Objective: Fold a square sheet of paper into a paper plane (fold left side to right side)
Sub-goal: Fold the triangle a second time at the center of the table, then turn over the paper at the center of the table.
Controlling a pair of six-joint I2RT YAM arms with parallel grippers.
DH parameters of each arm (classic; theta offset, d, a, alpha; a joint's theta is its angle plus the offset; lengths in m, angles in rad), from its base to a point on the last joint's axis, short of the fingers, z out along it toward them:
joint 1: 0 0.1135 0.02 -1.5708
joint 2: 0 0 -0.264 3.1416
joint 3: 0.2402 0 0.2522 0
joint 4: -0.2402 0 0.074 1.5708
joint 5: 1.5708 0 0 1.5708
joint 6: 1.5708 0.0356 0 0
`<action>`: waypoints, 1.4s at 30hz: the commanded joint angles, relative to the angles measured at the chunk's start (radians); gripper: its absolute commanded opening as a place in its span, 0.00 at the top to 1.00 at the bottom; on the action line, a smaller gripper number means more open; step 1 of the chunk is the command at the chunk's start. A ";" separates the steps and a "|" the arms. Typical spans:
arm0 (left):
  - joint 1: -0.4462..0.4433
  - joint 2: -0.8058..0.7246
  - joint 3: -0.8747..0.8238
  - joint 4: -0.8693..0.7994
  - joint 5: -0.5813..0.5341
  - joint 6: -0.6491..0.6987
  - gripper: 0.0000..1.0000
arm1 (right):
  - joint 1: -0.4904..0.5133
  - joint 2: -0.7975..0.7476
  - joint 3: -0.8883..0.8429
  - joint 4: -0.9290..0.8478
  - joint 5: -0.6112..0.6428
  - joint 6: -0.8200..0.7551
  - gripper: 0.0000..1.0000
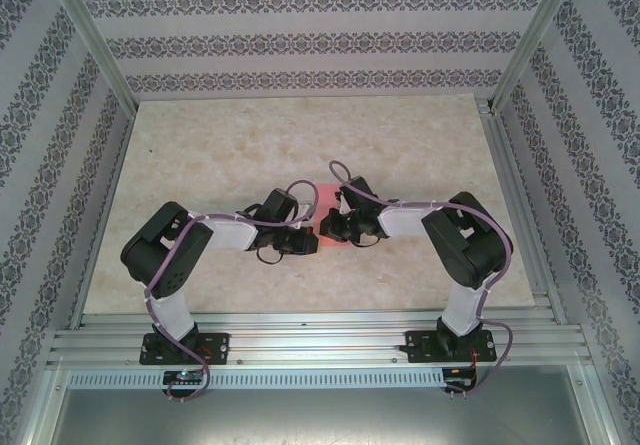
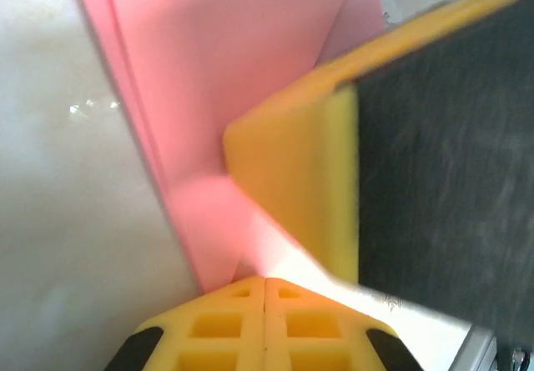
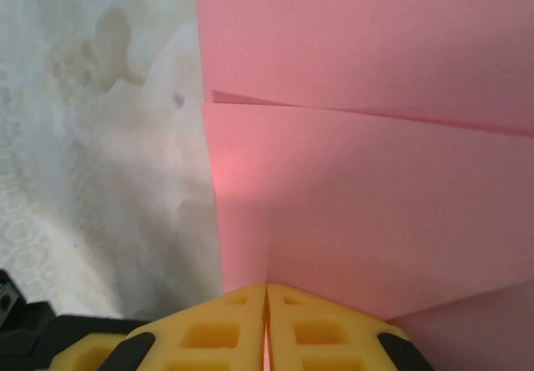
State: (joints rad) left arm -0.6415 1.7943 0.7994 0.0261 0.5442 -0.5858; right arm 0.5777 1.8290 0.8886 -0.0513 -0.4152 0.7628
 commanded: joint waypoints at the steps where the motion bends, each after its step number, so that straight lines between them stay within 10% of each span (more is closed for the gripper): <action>1: -0.010 0.066 -0.068 -0.064 -0.087 -0.002 0.96 | -0.047 0.013 0.031 -0.122 0.120 -0.105 0.90; 12: 0.000 0.005 -0.069 -0.035 -0.054 -0.023 0.94 | -0.049 0.009 0.036 -0.120 0.050 -0.106 0.90; 34: 0.083 0.168 0.347 -0.049 0.083 -0.021 0.50 | -0.265 -0.395 -0.204 -0.083 0.024 -0.129 0.62; 42: 0.083 0.244 0.426 -0.095 0.068 0.006 0.60 | -0.270 -0.363 -0.259 0.066 -0.075 -0.067 0.60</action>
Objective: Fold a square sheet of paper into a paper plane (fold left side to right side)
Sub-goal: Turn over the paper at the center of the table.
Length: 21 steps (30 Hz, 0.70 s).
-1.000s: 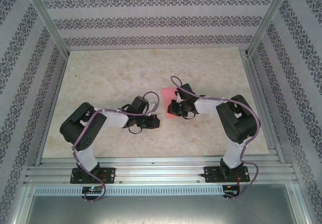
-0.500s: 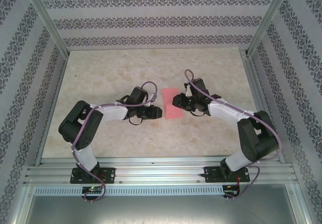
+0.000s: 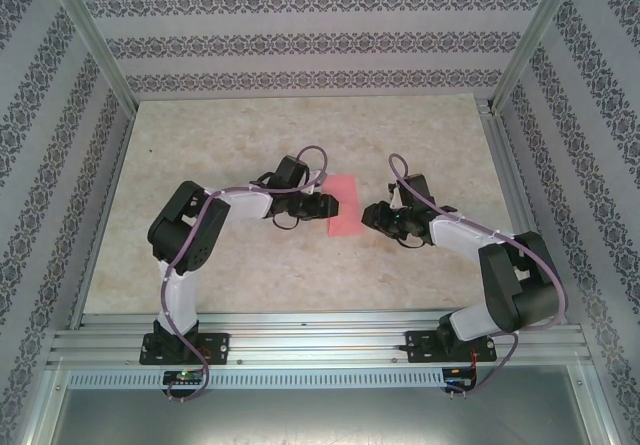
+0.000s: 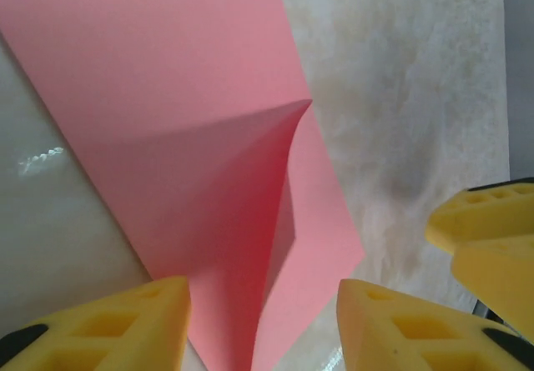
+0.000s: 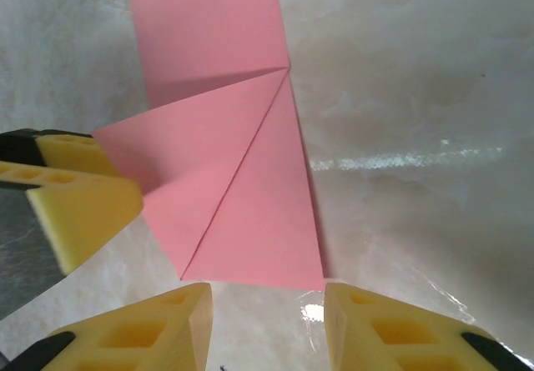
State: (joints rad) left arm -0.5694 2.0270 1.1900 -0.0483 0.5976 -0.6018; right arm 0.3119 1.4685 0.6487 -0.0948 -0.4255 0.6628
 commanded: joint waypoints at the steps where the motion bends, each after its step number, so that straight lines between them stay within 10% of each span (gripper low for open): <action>1: 0.011 0.012 0.038 -0.019 0.013 0.021 0.65 | -0.004 0.009 -0.024 0.133 -0.075 0.044 0.60; 8: 0.017 -0.005 0.005 0.021 0.020 -0.002 0.93 | -0.002 0.085 -0.003 0.200 -0.101 0.070 0.60; 21: 0.034 -0.042 -0.056 0.075 0.029 -0.029 0.96 | 0.013 0.254 0.060 0.397 -0.159 0.167 0.58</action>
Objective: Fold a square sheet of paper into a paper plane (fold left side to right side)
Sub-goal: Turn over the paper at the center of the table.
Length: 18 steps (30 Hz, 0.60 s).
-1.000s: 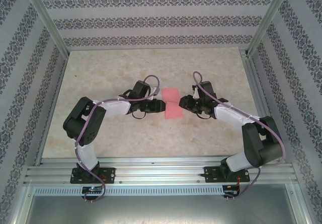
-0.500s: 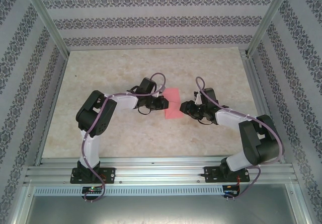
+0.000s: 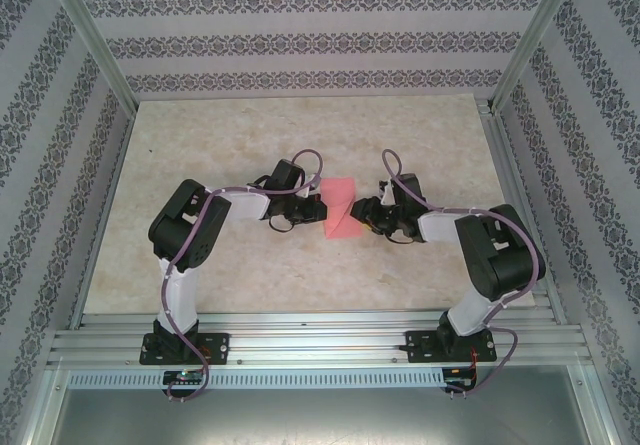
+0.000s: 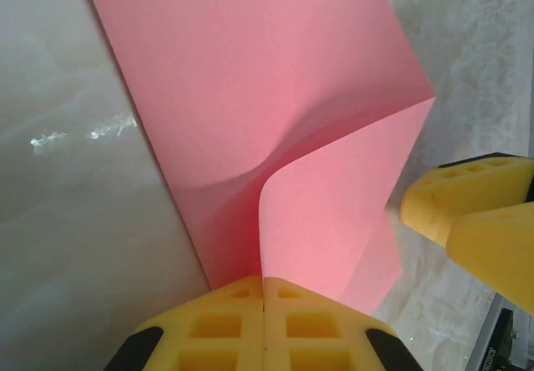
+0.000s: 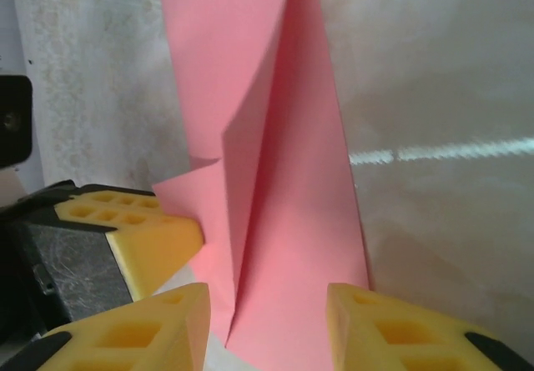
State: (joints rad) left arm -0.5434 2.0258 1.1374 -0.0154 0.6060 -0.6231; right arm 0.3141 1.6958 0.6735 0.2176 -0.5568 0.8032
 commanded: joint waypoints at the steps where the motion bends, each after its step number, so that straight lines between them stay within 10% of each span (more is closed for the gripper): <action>1: 0.008 -0.041 -0.002 0.043 0.022 -0.006 0.95 | 0.016 0.038 0.044 0.089 -0.028 0.028 0.59; 18: 0.009 -0.042 -0.001 0.030 0.015 0.002 0.95 | 0.033 0.133 0.110 0.002 0.058 0.026 0.62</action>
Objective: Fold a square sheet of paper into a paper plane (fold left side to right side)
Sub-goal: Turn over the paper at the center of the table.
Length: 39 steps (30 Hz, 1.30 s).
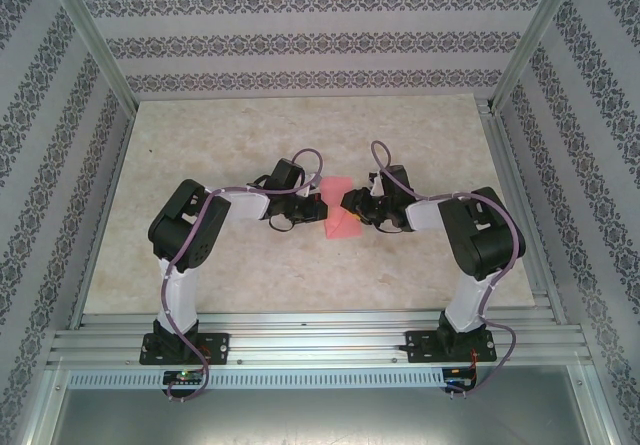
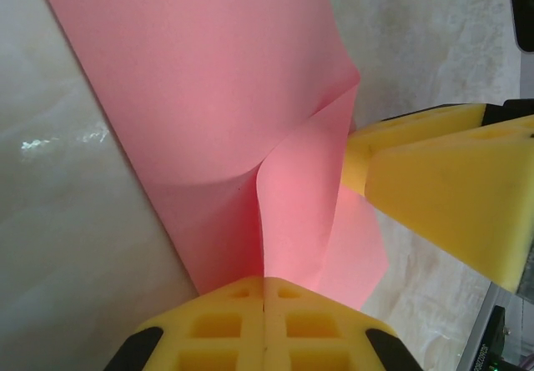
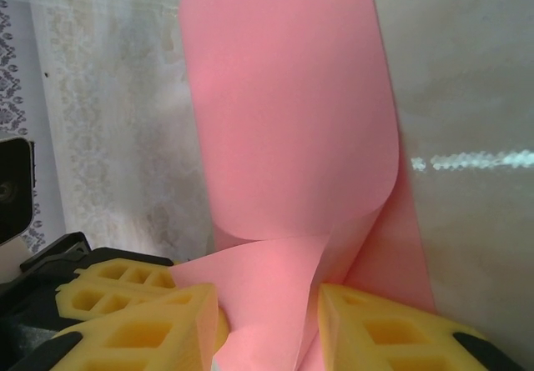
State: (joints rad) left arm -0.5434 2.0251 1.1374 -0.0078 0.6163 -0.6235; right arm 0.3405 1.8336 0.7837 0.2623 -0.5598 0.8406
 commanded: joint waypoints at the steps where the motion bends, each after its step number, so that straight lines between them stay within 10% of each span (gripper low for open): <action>1: 0.009 -0.042 -0.001 0.024 0.005 0.002 0.95 | 0.004 -0.017 -0.010 -0.052 0.070 -0.010 0.62; 15: 0.009 -0.044 -0.005 0.032 0.009 0.001 0.94 | 0.011 -0.037 0.007 -0.117 0.100 0.017 0.72; 29: 0.030 -0.129 -0.046 0.043 0.011 0.002 0.70 | 0.025 -0.088 -0.001 -0.098 0.081 0.015 0.92; 39: 0.197 -0.486 -0.345 0.337 0.072 -0.187 0.13 | -0.004 -0.381 -0.046 -0.023 0.014 -0.100 1.00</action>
State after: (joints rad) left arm -0.3714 1.6188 0.8391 0.1665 0.6483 -0.7265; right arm 0.3519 1.5497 0.7551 0.1669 -0.5091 0.8017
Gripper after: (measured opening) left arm 0.848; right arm 0.043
